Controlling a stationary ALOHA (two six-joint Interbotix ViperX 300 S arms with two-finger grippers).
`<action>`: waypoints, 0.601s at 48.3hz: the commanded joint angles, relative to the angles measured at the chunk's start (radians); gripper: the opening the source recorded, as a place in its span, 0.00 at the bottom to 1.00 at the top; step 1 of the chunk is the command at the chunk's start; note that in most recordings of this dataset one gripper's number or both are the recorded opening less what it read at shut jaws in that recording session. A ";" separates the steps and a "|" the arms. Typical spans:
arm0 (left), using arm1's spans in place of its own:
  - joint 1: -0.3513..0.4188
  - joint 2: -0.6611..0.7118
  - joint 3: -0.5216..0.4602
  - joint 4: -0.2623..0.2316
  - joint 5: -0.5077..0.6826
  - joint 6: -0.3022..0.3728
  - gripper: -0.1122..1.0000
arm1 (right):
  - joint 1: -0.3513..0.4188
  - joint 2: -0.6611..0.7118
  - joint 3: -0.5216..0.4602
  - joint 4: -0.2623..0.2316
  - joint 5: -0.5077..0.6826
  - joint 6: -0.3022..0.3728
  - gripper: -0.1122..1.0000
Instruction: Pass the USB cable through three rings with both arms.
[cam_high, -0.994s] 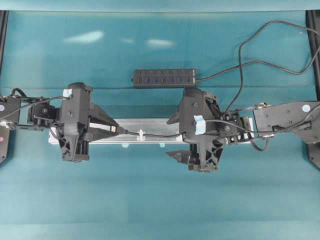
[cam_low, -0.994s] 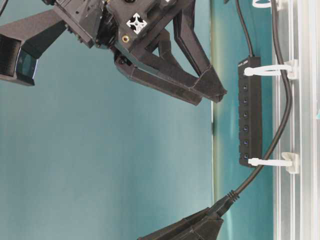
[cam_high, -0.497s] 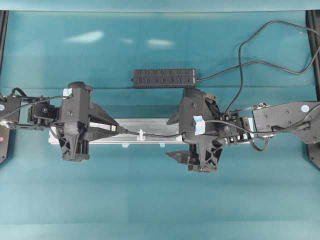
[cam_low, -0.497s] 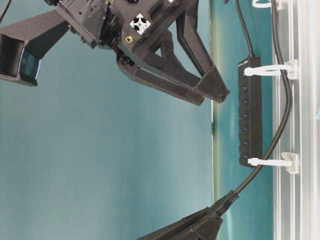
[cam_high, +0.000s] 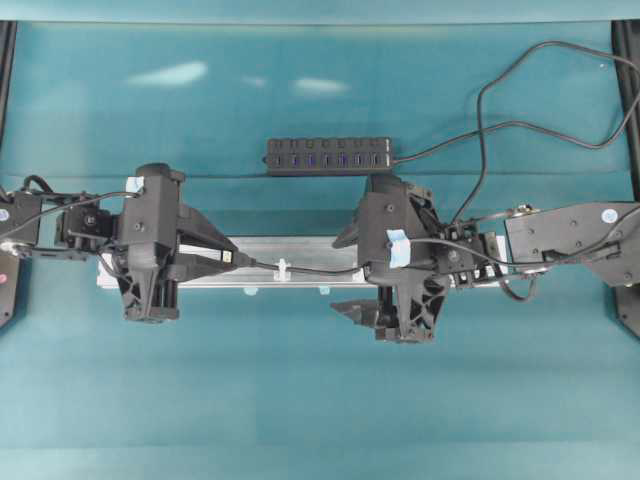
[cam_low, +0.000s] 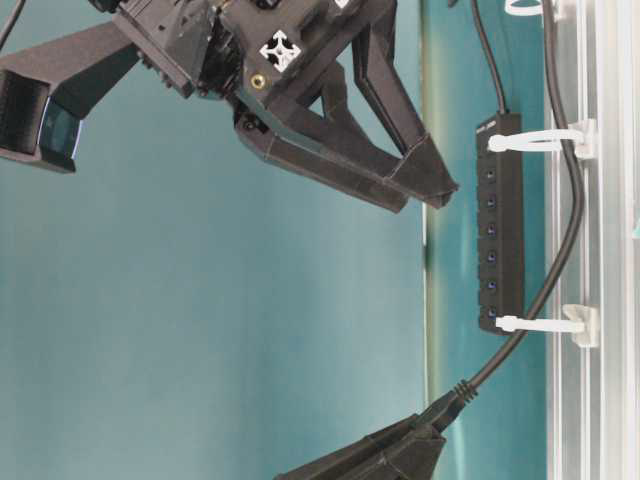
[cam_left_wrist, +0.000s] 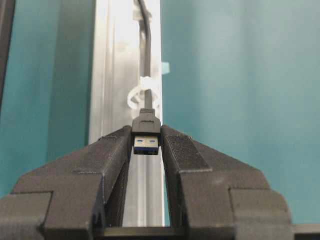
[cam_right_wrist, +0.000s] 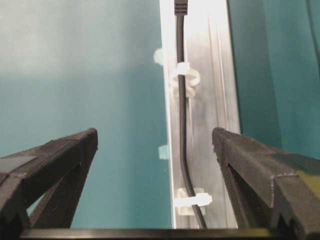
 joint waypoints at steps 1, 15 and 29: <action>0.002 -0.011 -0.021 0.002 -0.006 0.002 0.32 | 0.000 -0.009 -0.006 -0.002 -0.011 0.011 0.80; 0.002 -0.011 -0.021 0.002 -0.006 0.000 0.32 | 0.000 -0.008 -0.008 -0.002 -0.011 0.011 0.80; 0.002 -0.011 -0.021 0.000 -0.006 0.000 0.32 | 0.002 -0.008 -0.006 0.011 -0.023 0.011 0.80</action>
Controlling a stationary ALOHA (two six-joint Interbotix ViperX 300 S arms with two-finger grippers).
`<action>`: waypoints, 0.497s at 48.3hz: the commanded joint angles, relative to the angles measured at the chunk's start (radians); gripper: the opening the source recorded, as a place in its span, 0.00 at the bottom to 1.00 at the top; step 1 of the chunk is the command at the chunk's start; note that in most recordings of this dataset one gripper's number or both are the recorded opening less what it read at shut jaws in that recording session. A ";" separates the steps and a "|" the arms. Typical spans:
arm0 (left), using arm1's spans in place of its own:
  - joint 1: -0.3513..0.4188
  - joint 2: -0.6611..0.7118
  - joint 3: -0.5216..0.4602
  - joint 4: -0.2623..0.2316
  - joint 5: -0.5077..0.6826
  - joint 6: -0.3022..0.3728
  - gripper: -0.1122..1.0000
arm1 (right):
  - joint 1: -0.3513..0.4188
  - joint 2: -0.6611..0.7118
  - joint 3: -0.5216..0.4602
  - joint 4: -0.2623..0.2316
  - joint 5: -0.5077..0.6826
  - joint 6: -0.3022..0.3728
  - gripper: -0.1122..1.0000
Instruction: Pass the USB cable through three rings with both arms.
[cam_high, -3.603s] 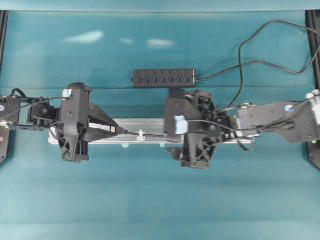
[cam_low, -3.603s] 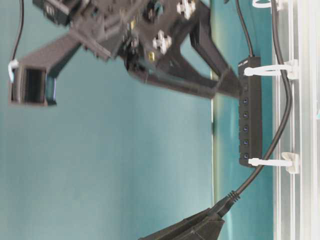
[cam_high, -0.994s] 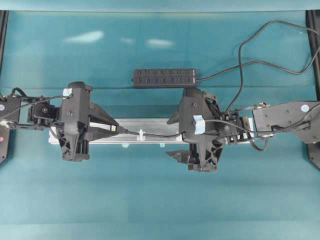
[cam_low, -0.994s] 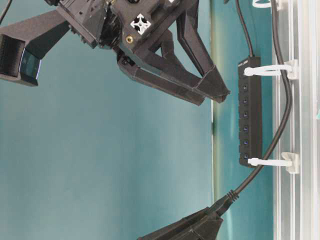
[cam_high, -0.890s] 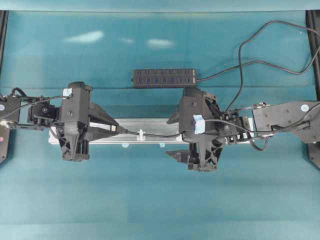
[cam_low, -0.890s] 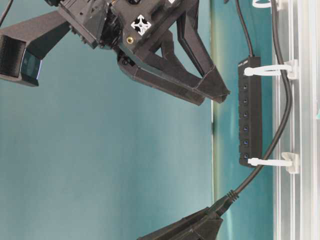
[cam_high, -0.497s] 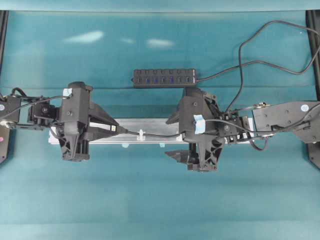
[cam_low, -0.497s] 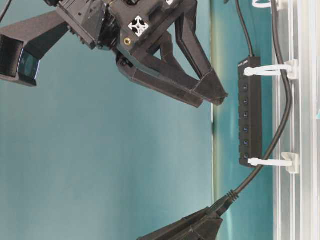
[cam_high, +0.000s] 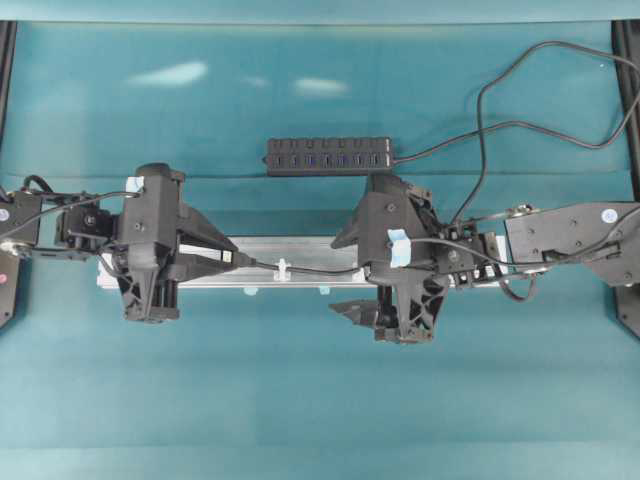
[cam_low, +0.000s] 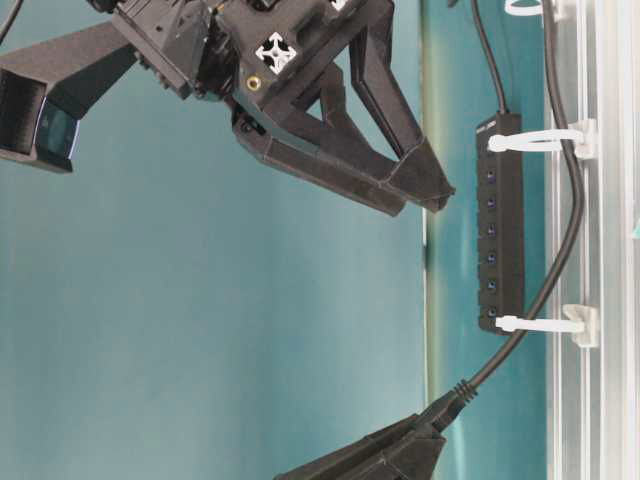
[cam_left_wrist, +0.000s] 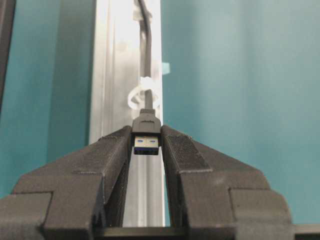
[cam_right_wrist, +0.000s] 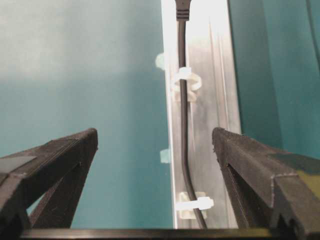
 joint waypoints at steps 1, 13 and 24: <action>0.002 -0.011 -0.023 0.002 -0.006 0.002 0.32 | 0.000 -0.006 -0.006 0.005 -0.015 0.011 0.80; 0.002 -0.011 -0.023 0.002 -0.006 0.000 0.32 | 0.000 -0.005 -0.006 0.006 -0.021 0.011 0.80; 0.000 -0.021 -0.035 0.002 -0.011 0.003 0.32 | 0.000 -0.003 -0.006 0.006 -0.023 0.011 0.80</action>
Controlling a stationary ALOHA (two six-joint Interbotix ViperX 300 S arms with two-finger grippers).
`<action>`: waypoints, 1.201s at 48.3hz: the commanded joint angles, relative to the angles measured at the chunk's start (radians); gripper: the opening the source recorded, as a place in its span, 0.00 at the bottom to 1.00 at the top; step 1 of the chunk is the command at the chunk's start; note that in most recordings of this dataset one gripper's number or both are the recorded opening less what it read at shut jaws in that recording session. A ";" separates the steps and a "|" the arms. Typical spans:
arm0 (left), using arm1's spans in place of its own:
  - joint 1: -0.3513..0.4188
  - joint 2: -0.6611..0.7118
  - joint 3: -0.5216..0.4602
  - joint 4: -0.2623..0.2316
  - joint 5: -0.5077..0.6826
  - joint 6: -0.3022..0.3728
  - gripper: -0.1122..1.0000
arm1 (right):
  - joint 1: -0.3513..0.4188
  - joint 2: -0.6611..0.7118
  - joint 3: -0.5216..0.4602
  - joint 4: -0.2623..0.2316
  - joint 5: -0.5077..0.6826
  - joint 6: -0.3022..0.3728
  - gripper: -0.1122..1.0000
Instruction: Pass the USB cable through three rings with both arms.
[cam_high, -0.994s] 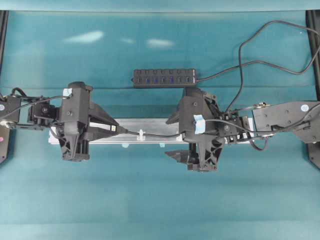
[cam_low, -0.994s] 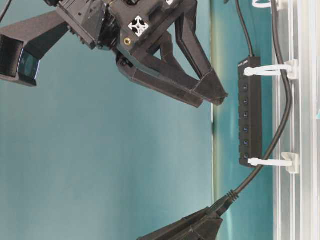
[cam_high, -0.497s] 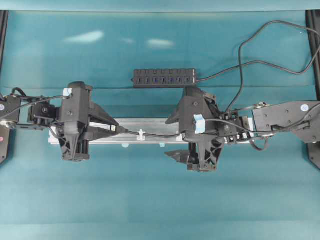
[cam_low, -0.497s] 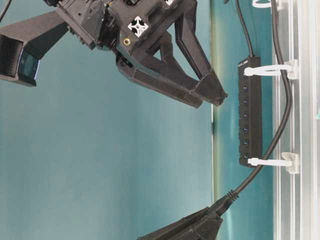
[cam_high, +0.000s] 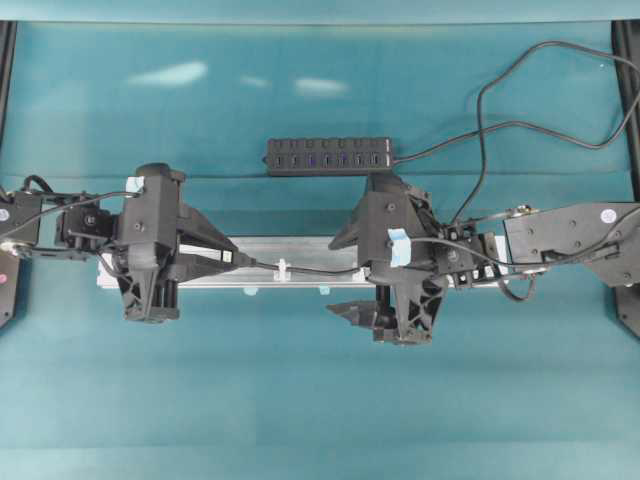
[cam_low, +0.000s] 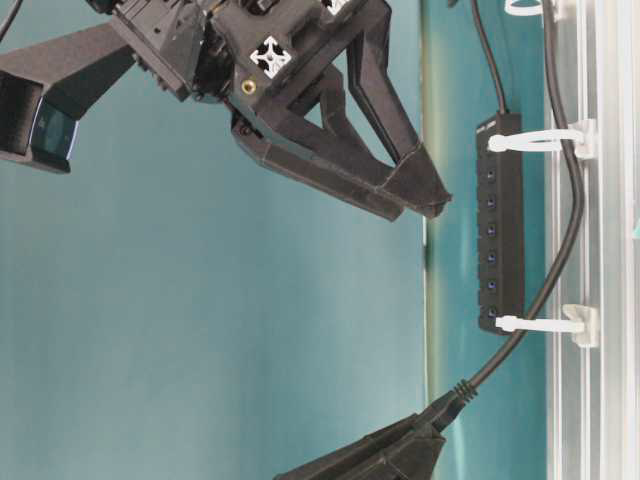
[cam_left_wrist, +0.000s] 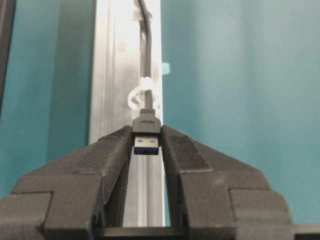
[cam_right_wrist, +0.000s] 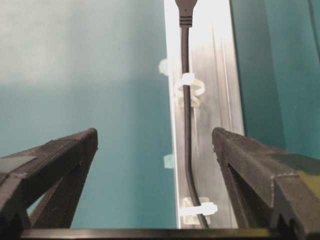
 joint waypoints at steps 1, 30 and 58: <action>0.000 -0.025 -0.035 0.002 -0.009 0.003 0.32 | 0.000 -0.006 -0.006 0.002 -0.009 0.011 0.80; 0.003 -0.038 -0.055 0.002 0.005 0.032 0.32 | 0.000 -0.006 -0.006 0.009 -0.008 0.011 0.80; 0.000 -0.037 -0.057 0.000 0.005 0.029 0.32 | 0.000 -0.006 -0.006 0.009 -0.009 0.014 0.80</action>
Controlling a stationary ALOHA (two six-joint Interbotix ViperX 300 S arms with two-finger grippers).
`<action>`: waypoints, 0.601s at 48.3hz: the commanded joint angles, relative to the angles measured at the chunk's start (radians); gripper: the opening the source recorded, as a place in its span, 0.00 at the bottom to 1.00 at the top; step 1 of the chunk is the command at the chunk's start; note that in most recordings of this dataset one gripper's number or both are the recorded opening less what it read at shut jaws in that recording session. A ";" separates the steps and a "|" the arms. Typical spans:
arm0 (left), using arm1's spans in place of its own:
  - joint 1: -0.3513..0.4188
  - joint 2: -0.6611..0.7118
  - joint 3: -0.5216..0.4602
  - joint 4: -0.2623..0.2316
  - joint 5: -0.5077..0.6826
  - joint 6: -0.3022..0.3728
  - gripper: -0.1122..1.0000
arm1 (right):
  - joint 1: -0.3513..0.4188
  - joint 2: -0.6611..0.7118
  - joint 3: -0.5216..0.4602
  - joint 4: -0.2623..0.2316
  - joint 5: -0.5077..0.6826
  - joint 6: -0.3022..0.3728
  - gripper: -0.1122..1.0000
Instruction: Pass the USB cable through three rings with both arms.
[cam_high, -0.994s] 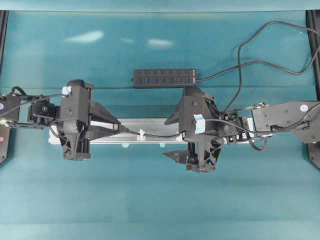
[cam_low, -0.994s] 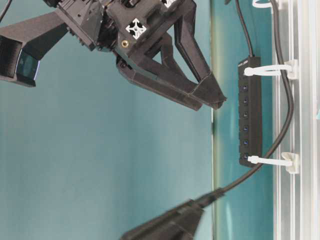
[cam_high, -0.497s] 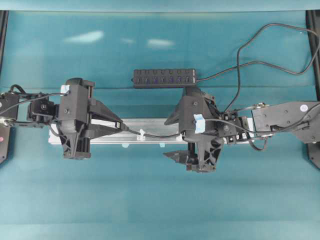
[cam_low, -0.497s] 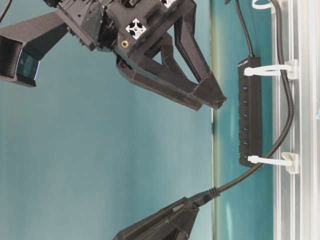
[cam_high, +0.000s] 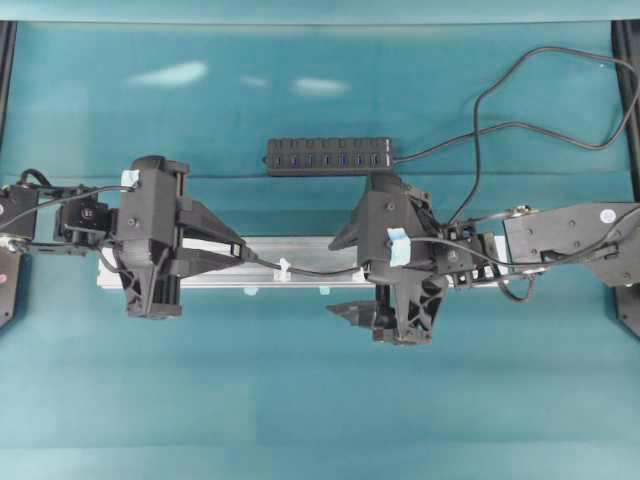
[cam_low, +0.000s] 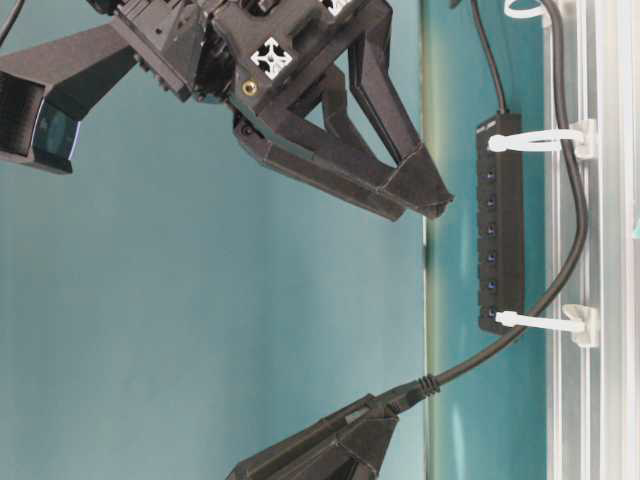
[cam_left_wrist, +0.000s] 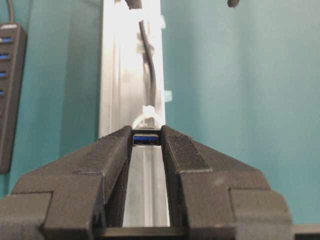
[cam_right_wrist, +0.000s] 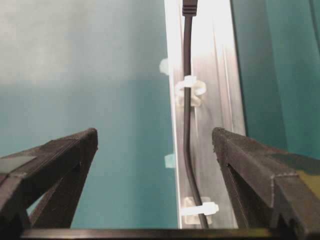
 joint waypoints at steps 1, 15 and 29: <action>-0.002 -0.012 -0.023 0.002 -0.003 -0.003 0.32 | 0.000 -0.006 -0.006 0.002 -0.008 0.015 0.80; -0.005 -0.011 -0.025 0.002 -0.005 -0.003 0.32 | 0.002 -0.006 -0.002 0.002 -0.008 0.046 0.80; -0.008 -0.012 -0.025 0.002 -0.003 -0.005 0.32 | 0.006 -0.006 0.000 0.002 -0.006 0.048 0.80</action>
